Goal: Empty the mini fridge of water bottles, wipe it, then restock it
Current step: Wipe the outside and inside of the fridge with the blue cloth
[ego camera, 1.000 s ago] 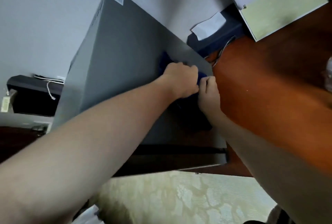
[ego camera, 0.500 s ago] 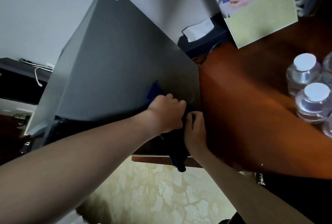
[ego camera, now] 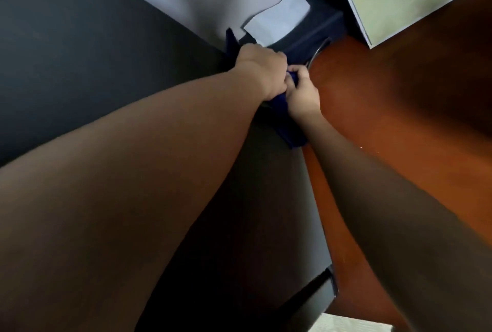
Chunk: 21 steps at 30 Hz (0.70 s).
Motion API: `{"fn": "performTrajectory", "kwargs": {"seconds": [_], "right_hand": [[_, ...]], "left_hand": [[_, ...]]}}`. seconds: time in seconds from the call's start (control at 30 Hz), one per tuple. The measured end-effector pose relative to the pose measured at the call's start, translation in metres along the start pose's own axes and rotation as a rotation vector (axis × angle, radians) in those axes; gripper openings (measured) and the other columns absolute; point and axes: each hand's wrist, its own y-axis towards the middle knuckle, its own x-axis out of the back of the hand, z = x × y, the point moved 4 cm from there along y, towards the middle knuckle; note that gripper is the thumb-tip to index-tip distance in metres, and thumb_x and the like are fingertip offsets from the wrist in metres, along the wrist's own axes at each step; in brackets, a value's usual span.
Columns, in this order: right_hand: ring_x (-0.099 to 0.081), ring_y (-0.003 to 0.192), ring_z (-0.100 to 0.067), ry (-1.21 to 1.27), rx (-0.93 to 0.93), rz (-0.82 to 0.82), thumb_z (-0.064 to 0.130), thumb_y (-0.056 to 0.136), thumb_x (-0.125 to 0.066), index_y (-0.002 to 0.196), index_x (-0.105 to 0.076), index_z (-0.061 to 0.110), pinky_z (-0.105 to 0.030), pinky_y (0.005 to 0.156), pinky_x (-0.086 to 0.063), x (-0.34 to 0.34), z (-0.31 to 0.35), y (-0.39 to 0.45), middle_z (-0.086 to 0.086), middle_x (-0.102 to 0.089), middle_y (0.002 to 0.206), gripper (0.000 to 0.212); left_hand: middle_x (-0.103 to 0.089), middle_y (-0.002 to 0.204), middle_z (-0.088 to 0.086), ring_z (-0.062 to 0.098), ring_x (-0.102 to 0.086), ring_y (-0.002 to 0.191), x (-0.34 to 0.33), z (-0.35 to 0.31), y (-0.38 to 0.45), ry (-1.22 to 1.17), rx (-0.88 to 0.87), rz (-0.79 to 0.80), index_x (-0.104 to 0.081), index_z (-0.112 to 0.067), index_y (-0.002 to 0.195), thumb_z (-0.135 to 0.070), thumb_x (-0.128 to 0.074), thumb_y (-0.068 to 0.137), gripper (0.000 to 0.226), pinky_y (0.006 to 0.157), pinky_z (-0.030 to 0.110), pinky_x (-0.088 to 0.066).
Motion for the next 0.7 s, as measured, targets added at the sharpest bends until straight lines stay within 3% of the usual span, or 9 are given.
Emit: {"fn": "performTrajectory", "kwargs": {"seconds": [0.1,0.2,0.4,0.57,0.7], "right_hand": [[-0.061,0.097,-0.03,-0.039,-0.004,0.011,0.03,0.105,-0.041,0.11,-0.057,0.011,-0.05,0.092,-0.046,0.004,0.001,0.0,-0.009,-0.067,0.104,0.025],[-0.06,0.104,-0.037,-0.078,-0.013,0.031,0.028,0.106,-0.04,0.11,-0.055,0.005,-0.051,0.093,-0.045,0.013,-0.001,-0.026,-0.018,-0.067,0.111,0.029],[-0.063,0.094,-0.036,-0.228,-0.035,0.13,0.03,0.106,-0.043,0.109,-0.057,0.008,-0.051,0.082,-0.048,0.055,-0.046,-0.151,-0.017,-0.067,0.103,0.026],[-0.06,0.082,-0.027,-0.337,0.039,0.181,0.02,0.104,-0.048,0.098,-0.056,0.015,-0.033,0.067,-0.034,0.088,-0.089,-0.265,-0.007,-0.064,0.091,0.011],[-0.061,0.092,-0.026,-0.349,-0.04,0.192,0.018,0.102,-0.048,0.11,-0.062,0.013,-0.039,0.077,-0.045,0.094,-0.109,-0.304,-0.006,-0.064,0.101,0.016]], "left_hand": [[-0.061,0.125,0.013,0.034,-0.055,0.117,0.0,-0.002,0.002,0.029,-0.009,0.031,-0.05,-0.013,0.125,-0.043,-0.044,0.1,0.04,0.076,0.039,-0.033],[-0.06,0.127,0.013,0.033,-0.054,0.119,0.003,-0.013,-0.022,0.02,-0.015,0.033,-0.05,-0.012,0.127,-0.046,-0.043,0.1,0.043,0.078,0.04,-0.033],[-0.063,0.113,0.009,0.027,-0.057,0.103,-0.012,-0.095,-0.124,-0.114,-0.09,0.115,-0.055,-0.016,0.114,-0.038,-0.044,0.101,0.028,0.071,0.039,-0.036],[-0.063,0.111,0.007,0.026,-0.056,0.099,-0.028,-0.171,-0.221,-0.179,-0.136,0.196,-0.056,-0.017,0.114,-0.033,-0.048,0.1,0.022,0.07,0.038,-0.039],[-0.063,0.118,0.006,0.027,-0.057,0.103,-0.031,-0.196,-0.262,-0.13,-0.236,0.14,-0.054,-0.017,0.126,-0.029,-0.045,0.102,0.028,0.069,0.037,-0.036]]}}
